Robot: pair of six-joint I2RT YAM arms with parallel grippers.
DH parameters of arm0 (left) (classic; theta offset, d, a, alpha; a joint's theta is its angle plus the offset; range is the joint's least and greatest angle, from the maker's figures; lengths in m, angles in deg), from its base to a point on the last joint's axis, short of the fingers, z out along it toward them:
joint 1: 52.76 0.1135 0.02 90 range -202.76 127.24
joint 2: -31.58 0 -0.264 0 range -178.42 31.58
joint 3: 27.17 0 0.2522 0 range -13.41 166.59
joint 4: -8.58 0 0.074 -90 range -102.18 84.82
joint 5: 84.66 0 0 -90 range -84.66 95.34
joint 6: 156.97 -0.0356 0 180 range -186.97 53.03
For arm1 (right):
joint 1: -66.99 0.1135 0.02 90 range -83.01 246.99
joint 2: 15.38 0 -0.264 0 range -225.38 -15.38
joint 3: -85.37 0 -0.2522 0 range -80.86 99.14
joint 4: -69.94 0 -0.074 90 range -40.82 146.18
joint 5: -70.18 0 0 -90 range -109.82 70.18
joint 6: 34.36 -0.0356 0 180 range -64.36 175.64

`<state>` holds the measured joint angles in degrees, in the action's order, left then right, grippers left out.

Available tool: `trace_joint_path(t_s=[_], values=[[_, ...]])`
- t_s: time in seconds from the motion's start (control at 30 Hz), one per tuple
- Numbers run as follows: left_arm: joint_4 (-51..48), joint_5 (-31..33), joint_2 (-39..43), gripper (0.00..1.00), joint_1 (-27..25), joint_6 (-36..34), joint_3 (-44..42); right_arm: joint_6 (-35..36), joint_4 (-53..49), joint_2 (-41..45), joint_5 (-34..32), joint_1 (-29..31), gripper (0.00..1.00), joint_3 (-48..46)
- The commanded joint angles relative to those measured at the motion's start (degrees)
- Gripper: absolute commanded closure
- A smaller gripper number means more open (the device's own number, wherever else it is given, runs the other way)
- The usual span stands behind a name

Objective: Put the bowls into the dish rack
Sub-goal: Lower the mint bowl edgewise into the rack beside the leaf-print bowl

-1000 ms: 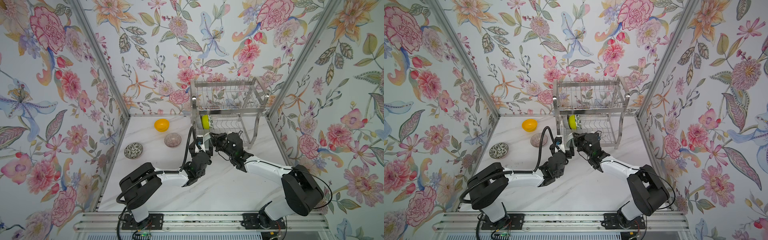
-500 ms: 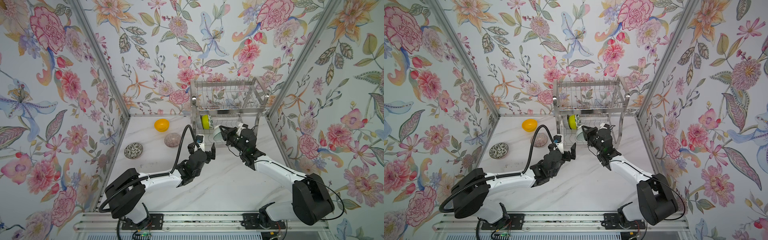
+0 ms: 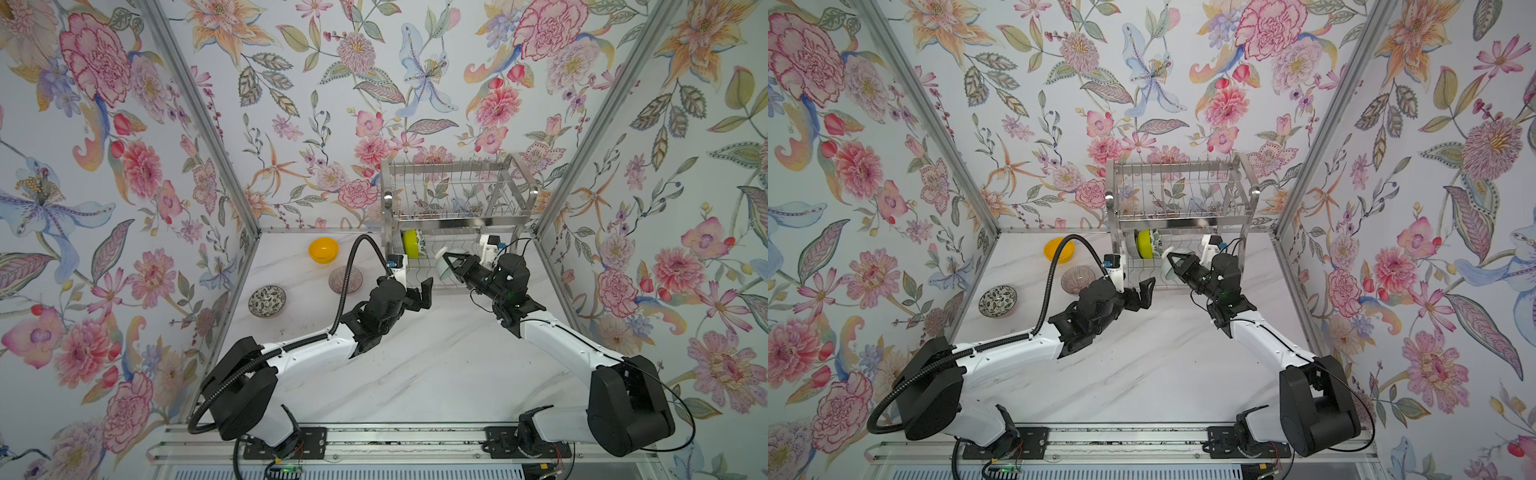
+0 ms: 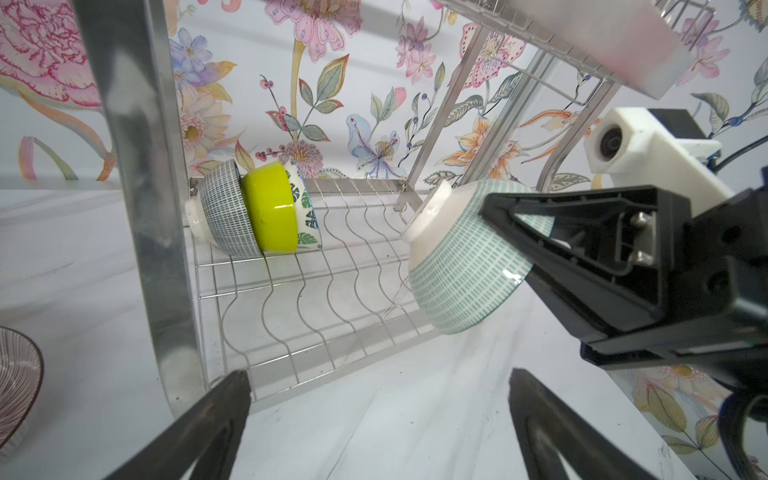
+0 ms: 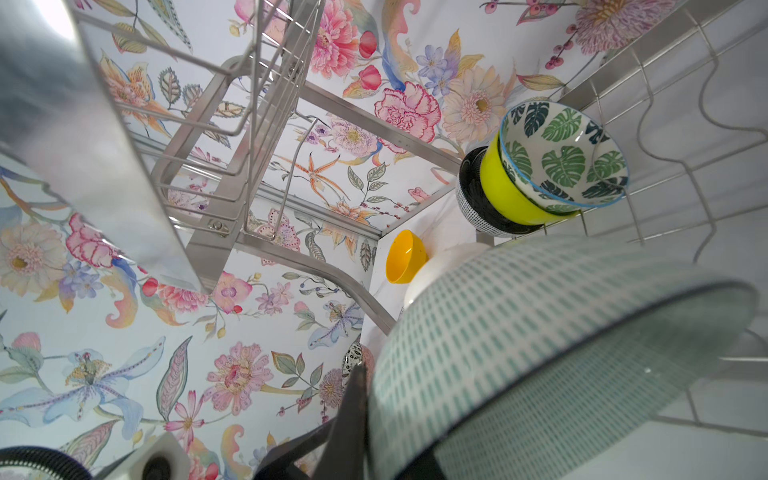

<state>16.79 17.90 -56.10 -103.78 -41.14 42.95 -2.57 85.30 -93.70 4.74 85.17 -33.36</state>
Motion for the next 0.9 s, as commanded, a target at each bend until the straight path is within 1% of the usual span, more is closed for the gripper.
trace_joint_path(t_s=[0.0, 0.2, 0.5, 0.7, 0.87], values=[[-0.9, -2.7, -3.4, 0.01, 0.7, 2.3, 2.9, 7.6, 6.3, -0.3, 6.7, -1.9, 1.00, 0.0], [-1.1, 0.9, -7.1, 0.01, 0.8, 4.5, 6.1, 11.9, 6.7, -3.5, 11.1, -4.8, 1.00, 1.0], [-2.2, 6.1, -12.1, 0.01, 0.9, 9.2, 10.4, 14.6, 7.9, -9.1, 13.4, -7.2, 1.00, 3.9], [-3.8, 7.7, -14.9, 0.01, 0.9, 13.5, 13.3, 16.9, 9.5, -13.7, 16.7, -8.9, 1.00, 7.0], [-4.3, 8.2, -16.5, 0.01, 0.9, 14.5, 14.8, 17.8, 10.9, -18.0, 17.7, -9.5, 1.00, 10.0]])
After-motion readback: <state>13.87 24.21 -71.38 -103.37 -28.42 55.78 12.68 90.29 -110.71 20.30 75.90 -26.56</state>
